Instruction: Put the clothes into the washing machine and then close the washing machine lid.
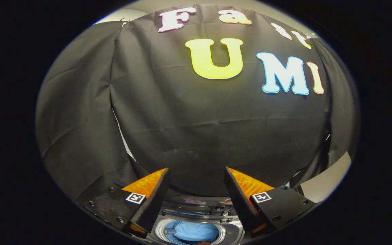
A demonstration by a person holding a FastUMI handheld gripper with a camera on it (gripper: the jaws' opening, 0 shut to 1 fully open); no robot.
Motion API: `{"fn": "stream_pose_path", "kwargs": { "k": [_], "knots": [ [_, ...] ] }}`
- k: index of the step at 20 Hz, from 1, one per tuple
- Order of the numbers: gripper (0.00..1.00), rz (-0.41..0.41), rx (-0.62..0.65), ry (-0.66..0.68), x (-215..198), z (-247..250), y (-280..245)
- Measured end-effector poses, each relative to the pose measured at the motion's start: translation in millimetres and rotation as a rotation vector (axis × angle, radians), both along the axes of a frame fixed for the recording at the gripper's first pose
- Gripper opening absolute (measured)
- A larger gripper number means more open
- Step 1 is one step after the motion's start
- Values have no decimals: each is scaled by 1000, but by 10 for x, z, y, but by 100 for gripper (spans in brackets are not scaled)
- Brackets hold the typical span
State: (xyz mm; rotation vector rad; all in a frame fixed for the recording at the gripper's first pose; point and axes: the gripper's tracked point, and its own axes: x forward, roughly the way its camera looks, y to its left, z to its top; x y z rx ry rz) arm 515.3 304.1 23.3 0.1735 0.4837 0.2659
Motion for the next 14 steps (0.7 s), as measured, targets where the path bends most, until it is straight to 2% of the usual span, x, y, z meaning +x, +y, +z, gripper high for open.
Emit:
{"fn": "stream_pose_path", "kwargs": {
  "k": [5, 14],
  "knots": [
    [98, -1, -11, 59, 239, -248, 168],
    [98, 5, -32, 125, 390, -516, 298]
  ]
}}
